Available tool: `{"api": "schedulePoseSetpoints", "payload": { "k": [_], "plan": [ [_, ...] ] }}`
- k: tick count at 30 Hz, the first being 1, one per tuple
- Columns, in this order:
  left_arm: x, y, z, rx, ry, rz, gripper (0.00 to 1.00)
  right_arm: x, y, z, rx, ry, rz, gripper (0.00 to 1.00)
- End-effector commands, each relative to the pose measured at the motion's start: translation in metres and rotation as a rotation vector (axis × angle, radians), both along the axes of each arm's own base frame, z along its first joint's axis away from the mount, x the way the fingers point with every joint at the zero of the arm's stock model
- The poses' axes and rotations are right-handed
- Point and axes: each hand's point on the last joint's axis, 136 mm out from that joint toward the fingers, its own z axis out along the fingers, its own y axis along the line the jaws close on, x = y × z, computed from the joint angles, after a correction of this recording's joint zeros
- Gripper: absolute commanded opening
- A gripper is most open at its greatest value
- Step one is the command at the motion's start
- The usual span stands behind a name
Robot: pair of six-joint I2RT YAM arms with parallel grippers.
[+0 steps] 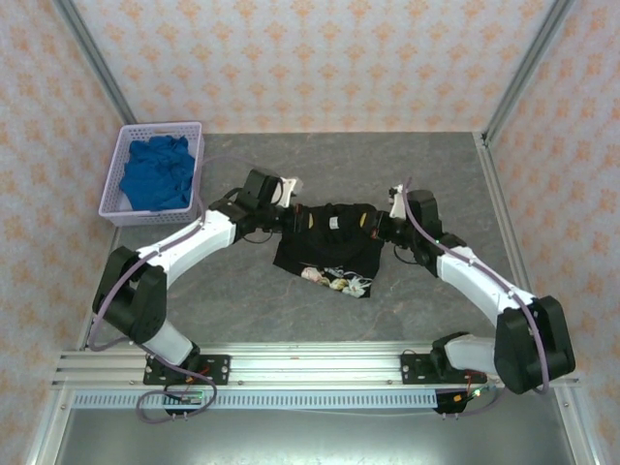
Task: Fold the inside-out t-shirt
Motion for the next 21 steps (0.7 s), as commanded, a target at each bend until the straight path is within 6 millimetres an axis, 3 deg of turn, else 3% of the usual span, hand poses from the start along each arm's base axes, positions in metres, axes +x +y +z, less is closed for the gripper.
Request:
{"api": "schedulePoseSetpoints", "payload": {
  "k": [1,9,13,17,21],
  "plan": [
    [0.03,0.013,0.043,0.019,-0.169,0.093,0.0,0.022,-0.004,0.05,0.017,-0.137,-0.071,0.0],
    [0.088,0.039,0.135,0.084,-0.414,0.198,0.0,0.08,-0.018,0.104,-0.124,-0.279,-0.151,0.0],
    [0.124,0.055,0.155,0.108,-0.472,0.259,0.0,0.124,-0.023,0.132,-0.144,-0.373,-0.165,0.0],
    [0.165,0.062,0.176,0.141,-0.562,0.288,0.0,0.172,-0.011,0.157,-0.148,-0.469,-0.118,0.0],
    [0.21,0.061,0.178,0.129,-0.596,0.295,0.0,0.211,0.002,0.169,-0.123,-0.538,-0.067,0.0]
  ]
}}
